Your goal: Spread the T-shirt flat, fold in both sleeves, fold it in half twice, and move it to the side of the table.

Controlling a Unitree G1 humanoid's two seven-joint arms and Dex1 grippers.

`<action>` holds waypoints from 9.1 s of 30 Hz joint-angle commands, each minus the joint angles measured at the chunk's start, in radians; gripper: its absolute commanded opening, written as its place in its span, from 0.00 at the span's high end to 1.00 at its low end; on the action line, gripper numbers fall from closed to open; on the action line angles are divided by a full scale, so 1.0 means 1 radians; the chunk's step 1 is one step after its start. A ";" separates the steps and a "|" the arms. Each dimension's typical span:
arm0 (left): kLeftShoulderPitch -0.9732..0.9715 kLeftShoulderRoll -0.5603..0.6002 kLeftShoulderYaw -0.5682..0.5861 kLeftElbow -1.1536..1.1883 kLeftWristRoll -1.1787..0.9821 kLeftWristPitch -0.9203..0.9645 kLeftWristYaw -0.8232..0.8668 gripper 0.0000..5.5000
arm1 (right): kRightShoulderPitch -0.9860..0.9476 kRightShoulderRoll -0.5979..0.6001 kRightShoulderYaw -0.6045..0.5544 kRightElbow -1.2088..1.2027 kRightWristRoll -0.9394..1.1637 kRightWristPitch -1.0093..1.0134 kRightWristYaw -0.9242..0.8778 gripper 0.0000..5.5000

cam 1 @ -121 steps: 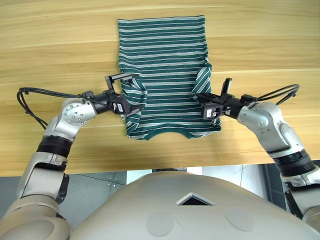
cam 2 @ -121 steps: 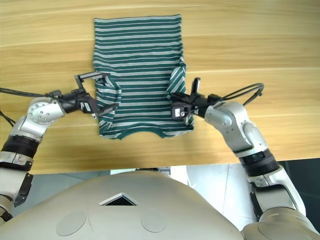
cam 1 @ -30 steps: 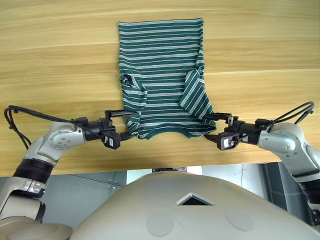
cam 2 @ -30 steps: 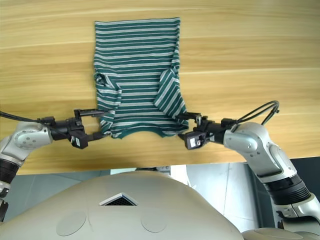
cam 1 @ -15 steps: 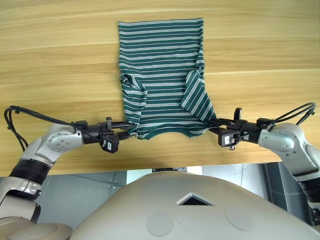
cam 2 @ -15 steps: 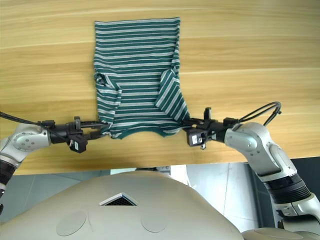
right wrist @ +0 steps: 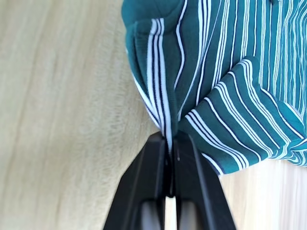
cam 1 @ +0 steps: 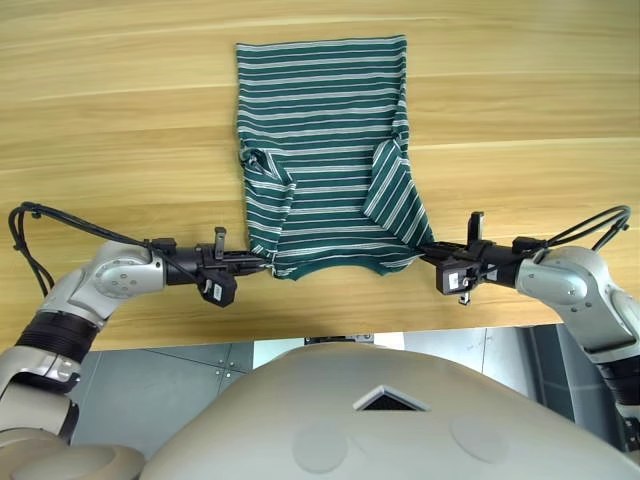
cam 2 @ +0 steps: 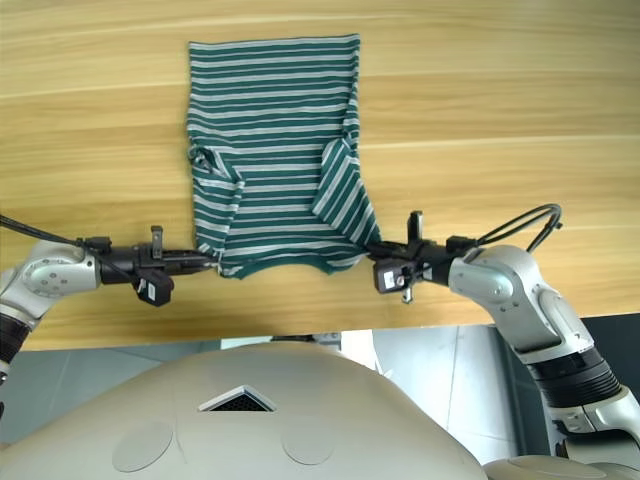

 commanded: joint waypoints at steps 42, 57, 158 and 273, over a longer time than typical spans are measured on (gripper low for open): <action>-0.339 -0.177 0.213 0.115 -0.482 0.233 -0.236 1.00 | -0.465 0.160 -0.061 0.153 0.131 0.287 -0.058 1.00; -0.902 -0.491 0.121 0.963 0.087 0.354 0.314 1.00 | -0.828 0.393 0.007 0.718 0.024 0.294 -0.239 1.00; -0.596 -0.639 0.720 0.679 -0.544 0.482 -0.284 0.55 | -1.042 0.761 0.174 1.574 -0.129 0.037 -0.802 0.02; 0.125 0.133 -0.006 -0.266 -0.301 0.027 -0.239 1.00 | 0.231 -0.236 -0.135 -0.080 0.573 -0.294 0.214 0.98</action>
